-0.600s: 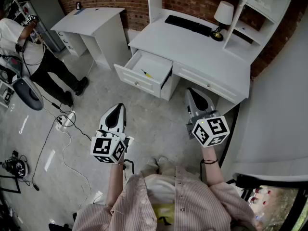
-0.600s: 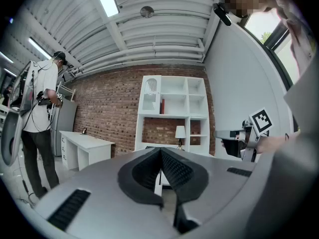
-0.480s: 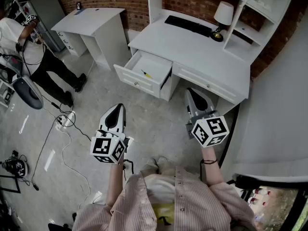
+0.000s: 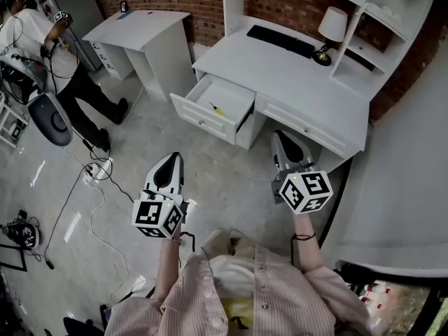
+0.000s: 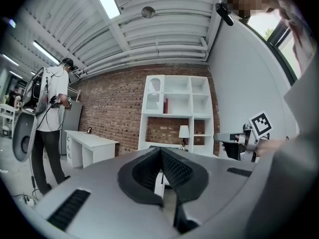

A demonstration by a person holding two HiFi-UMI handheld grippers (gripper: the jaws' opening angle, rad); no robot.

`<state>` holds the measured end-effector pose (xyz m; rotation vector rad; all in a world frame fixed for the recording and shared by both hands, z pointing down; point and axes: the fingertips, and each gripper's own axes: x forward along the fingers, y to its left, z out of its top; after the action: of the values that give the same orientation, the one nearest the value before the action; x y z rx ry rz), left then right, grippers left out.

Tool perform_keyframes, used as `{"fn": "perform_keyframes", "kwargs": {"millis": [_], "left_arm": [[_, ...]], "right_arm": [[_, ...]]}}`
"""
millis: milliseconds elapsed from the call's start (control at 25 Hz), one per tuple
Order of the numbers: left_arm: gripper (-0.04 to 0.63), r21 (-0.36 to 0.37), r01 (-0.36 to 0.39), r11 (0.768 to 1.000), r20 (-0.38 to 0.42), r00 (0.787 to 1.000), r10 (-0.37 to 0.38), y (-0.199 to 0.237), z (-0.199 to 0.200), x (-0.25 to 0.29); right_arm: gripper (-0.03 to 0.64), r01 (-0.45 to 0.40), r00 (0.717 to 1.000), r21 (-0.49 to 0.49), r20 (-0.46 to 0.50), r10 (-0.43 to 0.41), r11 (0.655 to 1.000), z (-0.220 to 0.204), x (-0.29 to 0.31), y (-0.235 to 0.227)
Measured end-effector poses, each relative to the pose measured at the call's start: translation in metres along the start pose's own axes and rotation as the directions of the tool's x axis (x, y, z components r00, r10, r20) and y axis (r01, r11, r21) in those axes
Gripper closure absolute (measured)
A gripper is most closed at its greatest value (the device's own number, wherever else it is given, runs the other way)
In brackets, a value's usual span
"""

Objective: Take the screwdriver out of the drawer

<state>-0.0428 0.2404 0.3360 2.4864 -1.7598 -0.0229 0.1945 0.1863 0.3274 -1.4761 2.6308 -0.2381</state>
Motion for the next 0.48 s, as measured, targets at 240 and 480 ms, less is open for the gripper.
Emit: {"fn": "perform_keyframes", "kwargs": {"millis": [240, 480], "left_arm": [[0.597, -0.003, -0.019, 1.000, -0.016, 1.000, 0.019, 0.003, -0.003, 0.005], [0.597, -0.008, -0.023, 1.000, -0.039, 0.999, 0.022, 0.009, -0.010, 0.022]], "right_arm": [[0.595, -0.015, 1.000, 0.006, -0.021, 0.015, 1.000, -0.004, 0.010, -0.004], [0.560, -0.012, 0.999, 0.019, -0.041, 0.013, 1.000, -0.011, 0.027, -0.018]]}}
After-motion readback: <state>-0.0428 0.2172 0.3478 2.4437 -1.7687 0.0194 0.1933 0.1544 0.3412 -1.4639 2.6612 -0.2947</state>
